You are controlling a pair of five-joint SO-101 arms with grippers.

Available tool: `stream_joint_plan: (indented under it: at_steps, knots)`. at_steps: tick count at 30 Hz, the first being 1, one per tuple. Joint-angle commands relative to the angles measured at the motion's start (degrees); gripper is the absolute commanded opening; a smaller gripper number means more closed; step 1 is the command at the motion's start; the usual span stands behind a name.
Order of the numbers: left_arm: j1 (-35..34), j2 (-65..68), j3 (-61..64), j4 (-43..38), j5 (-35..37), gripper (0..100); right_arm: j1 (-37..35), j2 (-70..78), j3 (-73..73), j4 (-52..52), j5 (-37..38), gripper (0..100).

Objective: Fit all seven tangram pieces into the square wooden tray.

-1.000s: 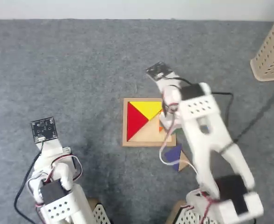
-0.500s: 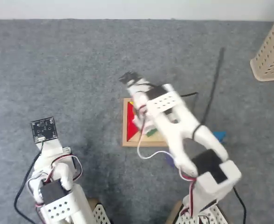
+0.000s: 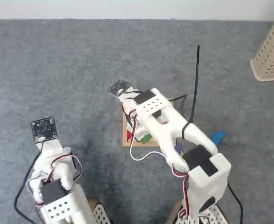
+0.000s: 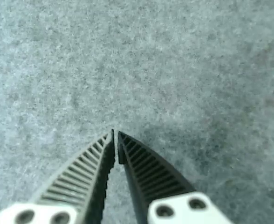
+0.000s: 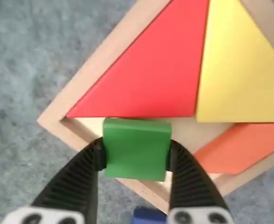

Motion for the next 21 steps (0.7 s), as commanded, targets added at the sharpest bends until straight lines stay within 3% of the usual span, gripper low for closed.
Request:
stream_joint_plan:
  at_steps: [1, 15, 21]
  knots:
    - [0.09, -0.18, -0.48, 0.18, 0.53, 1, 0.04, -0.75, -3.08, -0.31, -0.44, 15.8]
    - [0.09, -0.18, -0.48, 0.18, 0.53, 1, 0.04, -5.58, -2.37, -0.40, 1.93, 16.4]
    - [0.09, -0.18, -0.48, 0.18, 0.53, 1, -0.04, -6.20, -0.88, -0.66, 1.93, 25.4]
